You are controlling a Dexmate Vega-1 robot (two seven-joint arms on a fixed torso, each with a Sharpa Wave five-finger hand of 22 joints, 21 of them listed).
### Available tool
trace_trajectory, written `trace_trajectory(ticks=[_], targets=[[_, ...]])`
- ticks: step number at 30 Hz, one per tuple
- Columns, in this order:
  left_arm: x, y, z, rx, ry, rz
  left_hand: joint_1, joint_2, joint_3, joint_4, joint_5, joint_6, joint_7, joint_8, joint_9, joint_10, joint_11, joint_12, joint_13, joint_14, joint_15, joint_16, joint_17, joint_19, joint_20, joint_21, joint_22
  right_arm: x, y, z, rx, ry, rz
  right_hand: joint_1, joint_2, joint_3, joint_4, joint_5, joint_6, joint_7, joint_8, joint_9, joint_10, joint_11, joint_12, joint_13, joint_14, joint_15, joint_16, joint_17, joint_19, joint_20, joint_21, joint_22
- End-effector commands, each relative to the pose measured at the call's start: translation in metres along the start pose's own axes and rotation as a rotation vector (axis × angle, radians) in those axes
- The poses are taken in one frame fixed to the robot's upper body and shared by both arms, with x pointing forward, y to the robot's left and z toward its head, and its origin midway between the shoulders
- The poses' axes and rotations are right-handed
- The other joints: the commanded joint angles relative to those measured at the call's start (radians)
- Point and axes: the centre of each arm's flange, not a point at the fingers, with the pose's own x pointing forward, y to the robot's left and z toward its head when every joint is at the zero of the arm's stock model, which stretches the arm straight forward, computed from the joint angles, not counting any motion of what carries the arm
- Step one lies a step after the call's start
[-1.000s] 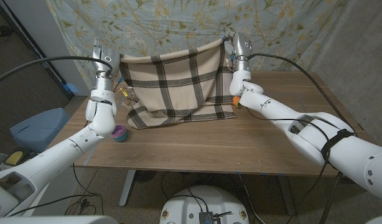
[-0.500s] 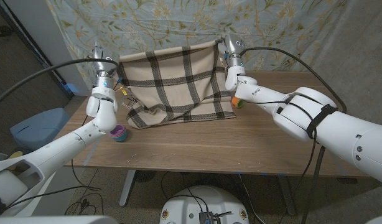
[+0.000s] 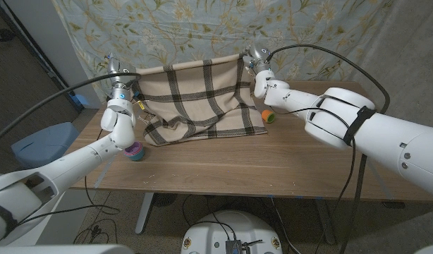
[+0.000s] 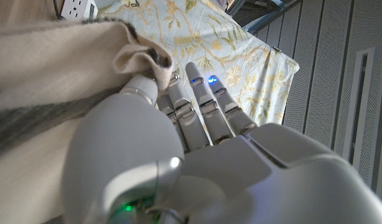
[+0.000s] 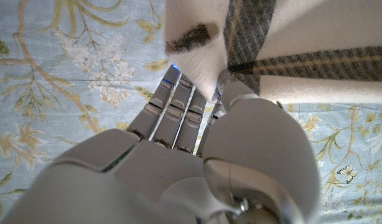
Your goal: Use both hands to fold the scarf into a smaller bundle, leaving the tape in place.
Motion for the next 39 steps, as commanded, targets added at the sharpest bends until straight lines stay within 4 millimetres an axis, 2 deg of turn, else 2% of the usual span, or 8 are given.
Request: trace_trajectory(ticks=[1, 8, 12, 17, 19, 30, 35, 39], targets=[[0.008, -0.014, 0.015, 0.087, -0.016, -0.086, 0.037, 0.023, -0.001, -0.01, -0.003, 0.041, -0.082, -0.021, -0.007, 0.028, -0.045, -0.014, -0.006, -0.015, -0.151, -0.01, -0.001, -0.013, 0.002, 0.008, 0.001, 0.005, 0.006, 0.003, -0.025, 0.015, 0.109, -0.02, -0.005, 0.004, 0.005, -0.006, -0.038, -0.007, -0.025, -0.002, -0.028, -0.001, -0.018, -0.008, -0.018, -0.12, -0.024, -0.011, -0.015, 0.004, 0.012, 0.001], [0.007, -0.019, 0.022, 0.125, -0.013, -0.143, -0.008, -0.001, -0.027, 0.007, -0.01, -0.05, -0.109, -0.091, -0.018, -0.104, -0.05, -0.098, -0.046, -0.063, -0.14, -0.035, -0.008, -0.034, 0.011, 0.016, -0.003, 0.009, 0.008, 0.004, -0.061, 0.014, 0.179, -0.067, -0.027, -0.004, 0.013, -0.009, -0.164, -0.012, -0.099, -0.009, -0.181, -0.024, -0.103, -0.037, -0.109, -0.102, -0.108, -0.044, -0.056, 0.017, 0.018, -0.005], [0.008, -0.019, 0.026, 0.167, -0.013, -0.224, -0.1, 0.03, -0.012, 0.047, 0.001, -0.197, -0.086, -0.166, -0.03, -0.286, -0.046, -0.191, -0.096, -0.134, -0.136, -0.056, -0.013, -0.065, 0.019, 0.027, -0.006, 0.008, 0.008, 0.003, -0.062, 0.002, 0.165, -0.105, -0.042, -0.016, 0.015, -0.007, -0.345, -0.014, -0.136, -0.01, -0.309, -0.025, -0.179, -0.057, -0.18, -0.093, -0.168, -0.072, -0.082, 0.028, 0.022, -0.01], [0.002, -0.018, 0.027, 0.162, 0.01, -0.249, -0.164, 0.046, 0.015, 0.077, 0.004, -0.335, -0.082, -0.175, -0.034, -0.389, -0.042, -0.204, -0.12, -0.193, -0.123, -0.054, -0.011, -0.104, 0.032, 0.032, -0.008, -0.001, 0.004, 0.001, -0.037, -0.065, 0.042, -0.12, -0.043, -0.018, 0.02, -0.006, -0.353, -0.001, -0.122, -0.01, -0.322, -0.02, -0.192, -0.062, -0.184, -0.088, -0.182, -0.084, -0.082, 0.028, 0.025, -0.012], [-0.001, -0.017, 0.027, 0.161, 0.023, -0.247, -0.222, 0.032, 0.003, 0.104, -0.001, -0.402, -0.115, -0.176, -0.034, -0.431, -0.04, -0.202, -0.125, -0.204, -0.121, -0.049, -0.01, -0.107, 0.04, 0.038, -0.009, -0.007, 0.002, 0.001, -0.021, -0.109, 0.003, -0.13, -0.041, -0.021, 0.024, -0.005, -0.302, 0.0, -0.099, -0.009, -0.309, -0.016, -0.192, -0.065, -0.181, -0.085, -0.185, -0.087, -0.078, 0.03, 0.029, -0.013], [-0.03, -0.004, 0.013, -0.096, 0.173, -0.074, -0.371, 0.071, 0.004, 0.208, -0.005, -0.336, -0.103, -0.134, -0.03, -0.418, 0.003, -0.17, -0.123, -0.152, -0.097, -0.022, -0.005, -0.09, 0.093, 0.061, -0.012, -0.05, -0.004, -0.01, 0.013, -0.182, 0.061, -0.18, -0.032, -0.032, 0.049, -0.01, -0.238, 0.021, -0.078, -0.01, -0.269, 0.008, -0.189, -0.073, -0.155, -0.068, -0.186, -0.095, -0.068, 0.037, 0.038, -0.014], [-0.039, 0.003, 0.016, -0.249, 0.102, -0.139, -0.454, -0.001, -0.035, 0.24, -0.012, -0.288, -0.11, -0.133, -0.033, -0.393, -0.004, -0.162, -0.124, -0.139, -0.105, -0.024, -0.01, -0.088, 0.083, 0.065, -0.016, -0.07, -0.004, -0.017, 0.024, -0.198, 0.1, -0.191, -0.025, -0.031, 0.056, -0.012, -0.224, 0.026, -0.075, -0.01, -0.257, 0.011, -0.189, -0.076, -0.139, -0.057, -0.184, -0.098, -0.061, 0.042, 0.043, -0.015], [-0.043, 0.004, 0.015, -0.376, 0.055, -0.216, -0.533, -0.049, -0.079, 0.266, -0.006, -0.318, -0.09, -0.153, -0.033, -0.417, 0.035, -0.174, -0.124, -0.167, -0.066, -0.036, -0.01, -0.11, 0.115, 0.056, -0.019, -0.086, -0.004, -0.021, 0.038, -0.216, 0.144, -0.224, -0.022, -0.04, 0.074, -0.017, -0.224, 0.035, -0.079, -0.011, -0.254, 0.017, -0.193, -0.079, -0.133, -0.04, -0.185, -0.102, -0.057, 0.047, 0.047, -0.015]])
